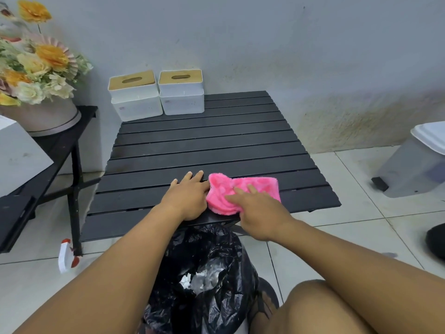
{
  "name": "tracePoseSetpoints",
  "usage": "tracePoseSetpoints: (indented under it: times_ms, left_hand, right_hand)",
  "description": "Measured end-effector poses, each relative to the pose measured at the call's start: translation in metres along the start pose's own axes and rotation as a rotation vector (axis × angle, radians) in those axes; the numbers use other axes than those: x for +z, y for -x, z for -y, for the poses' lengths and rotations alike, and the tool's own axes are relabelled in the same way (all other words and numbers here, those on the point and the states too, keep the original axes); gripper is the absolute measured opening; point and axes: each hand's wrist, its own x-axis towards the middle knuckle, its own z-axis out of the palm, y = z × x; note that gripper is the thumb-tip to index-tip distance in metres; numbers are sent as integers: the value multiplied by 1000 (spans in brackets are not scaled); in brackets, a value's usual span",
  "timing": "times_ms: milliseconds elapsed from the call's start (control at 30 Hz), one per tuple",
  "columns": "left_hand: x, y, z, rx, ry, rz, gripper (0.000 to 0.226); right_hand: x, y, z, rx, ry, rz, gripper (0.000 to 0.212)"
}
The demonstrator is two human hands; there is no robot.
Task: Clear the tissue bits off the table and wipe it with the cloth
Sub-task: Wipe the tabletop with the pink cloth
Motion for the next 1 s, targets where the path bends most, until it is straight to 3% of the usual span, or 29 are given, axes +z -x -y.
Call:
tracePoseSetpoints:
  times_ms: [67,267,467,633,767,867,1000]
  left_hand:
    - [1,0,-3,-8,-18,-19,51]
    - [-1,-11,-45,116,-120,-36,51]
    - [9,-24,-92,218,-43,-82,50]
    - [7,-20,-92,220,-58,-88,48]
    - [5,-23,-94,221,-60,-109,46]
    - [7,-24,-90,235,-36,-119,48]
    - [11,-22,-87,240,-49,-122,51]
  right_hand:
    - [-5,3,-16,49,-2,-35,65]
    - [-19,16,-74,429,-25,-184,59]
    - [1,44,-63,264,-35,-148,61]
    - [-26,46,-128,612,-145,-253,59]
    - [-8,30,-79,438,-60,-247,50]
    - [4,26,-50,290,-52,-161,61]
    - [-21,12,-79,405,-35,-232,60]
